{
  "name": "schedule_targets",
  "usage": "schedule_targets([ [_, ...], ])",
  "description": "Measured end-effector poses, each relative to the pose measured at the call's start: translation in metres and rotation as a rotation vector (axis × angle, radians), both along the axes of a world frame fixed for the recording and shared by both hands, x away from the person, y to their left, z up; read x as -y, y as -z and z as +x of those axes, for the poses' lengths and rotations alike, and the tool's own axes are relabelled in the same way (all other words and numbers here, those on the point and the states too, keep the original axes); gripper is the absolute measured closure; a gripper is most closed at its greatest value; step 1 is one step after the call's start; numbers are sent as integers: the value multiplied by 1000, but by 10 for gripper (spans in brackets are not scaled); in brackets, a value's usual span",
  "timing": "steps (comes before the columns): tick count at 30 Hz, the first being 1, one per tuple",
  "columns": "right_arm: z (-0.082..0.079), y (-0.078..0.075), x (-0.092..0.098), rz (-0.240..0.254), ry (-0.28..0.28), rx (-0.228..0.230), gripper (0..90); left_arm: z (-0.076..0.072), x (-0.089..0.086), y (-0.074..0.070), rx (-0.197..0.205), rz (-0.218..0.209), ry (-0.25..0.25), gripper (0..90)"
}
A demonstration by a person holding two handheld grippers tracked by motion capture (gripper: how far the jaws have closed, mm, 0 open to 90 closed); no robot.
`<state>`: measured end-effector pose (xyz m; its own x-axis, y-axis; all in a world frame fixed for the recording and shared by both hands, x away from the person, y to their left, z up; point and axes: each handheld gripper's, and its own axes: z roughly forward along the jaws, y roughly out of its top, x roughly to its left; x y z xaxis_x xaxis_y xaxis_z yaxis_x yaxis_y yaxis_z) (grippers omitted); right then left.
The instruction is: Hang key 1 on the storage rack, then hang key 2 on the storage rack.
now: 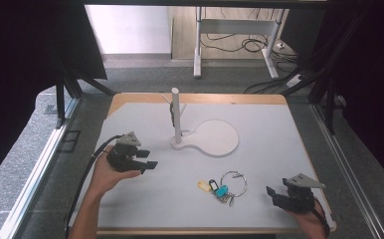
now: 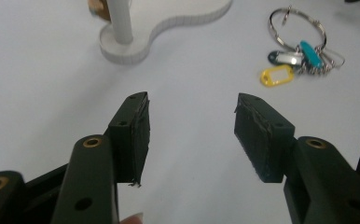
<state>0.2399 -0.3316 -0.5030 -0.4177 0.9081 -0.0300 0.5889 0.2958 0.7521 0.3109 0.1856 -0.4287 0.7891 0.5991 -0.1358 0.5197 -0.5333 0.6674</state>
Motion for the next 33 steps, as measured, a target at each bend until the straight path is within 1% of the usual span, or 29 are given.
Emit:
schedule_targets([
  [3, 0, -1, 0, 4, -2, -2, 306, -5, -3, 9, -15, 1, 0, 459],
  [5, 0, -1, -1, 6, -4, 1, 306, -8, -5, 13, -22, -11, -11, 459],
  [8, 0, -2, -4, 7, -10, -1, 306, -9, -8, 19, -27, -17, -13, 460],
  [10, 0, -4, -6, -1, -16, 0, 306, -10, -10, 21, -35, -15, -21, 459],
  [11, 1, -8, -8, 0, -20, 3, 306, -11, -13, 22, -43, -28, -28, 456],
  [12, 1, -8, -8, 0, -20, 3, 306, -11, -13, 22, -43, -28, -28, 452],
  [14, 3, -14, -10, 10, -18, 9, 305, -11, -15, 23, -47, -19, -20, 446],
  [15, 6, -21, -13, 15, -24, 5, 303, -12, -16, 23, -47, -17, -26, 441],
  [16, 6, -21, -13, 15, -24, 5, 303, -12, -17, 23, -45, -20, -33, 441],
  [18, 10, -27, -17, -4, -38, -1, 304, -13, -21, 23, -45, -30, -32, 441],
  [20, 16, -34, -21, -26, -56, -15, 314, -14, -22, 24, -47, -35, -32, 441],
  [23, 25, -45, -29, -44, -96, -58, 345, -15, -22, 25, -49, -40, -31, 441],
  [24, 29, -48, -32, -63, -117, -74, 363, -16, -22, 25, -47, -36, -29, 441],
  [25, 34, -54, -39, -94, -159, -104, 410, -17, -22, 25, -46, -34, -24, 438],
  [26, 34, -54, -39, -94, -159, -104, 410, -17, -21, 25, -48, -36, -20, 438],
  [27, 37, -57, -43, -104, -183, -118, 417, -18, -21, 25, -45, -39, -20, 437],
  [28, 40, -59, -47, -109, -203, -136, 428, -18, -20, 24, -44, -37, -19, 437],
  [29, 46, -61, -54, -128, -240, -167, 450, -18, -20, 24, -42, -33, -16, 436],
  [30, 46, -61, -54, -128, -240, -167, 450, -18, -19, 25, -42, -29, -14, 436],
  [33, 55, -63, -65, -163, -276, -207, 476, -19, -19, 25, -42, -26, -12, 436],
])
